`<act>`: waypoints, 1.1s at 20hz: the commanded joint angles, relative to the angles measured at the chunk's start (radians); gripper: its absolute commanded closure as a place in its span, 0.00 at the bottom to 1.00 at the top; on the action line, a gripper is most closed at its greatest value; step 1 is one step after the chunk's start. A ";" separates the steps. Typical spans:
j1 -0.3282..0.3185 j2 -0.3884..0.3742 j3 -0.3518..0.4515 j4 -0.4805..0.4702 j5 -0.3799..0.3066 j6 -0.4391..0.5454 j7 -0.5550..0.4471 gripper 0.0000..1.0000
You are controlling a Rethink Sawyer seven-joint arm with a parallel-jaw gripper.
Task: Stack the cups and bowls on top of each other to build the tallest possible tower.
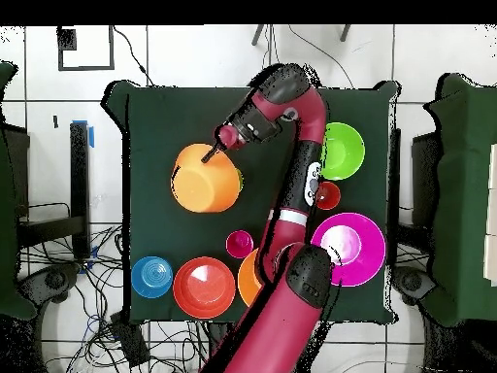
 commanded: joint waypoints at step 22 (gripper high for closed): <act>-0.026 -0.024 -0.088 -0.026 0.009 -0.124 -0.229 0.00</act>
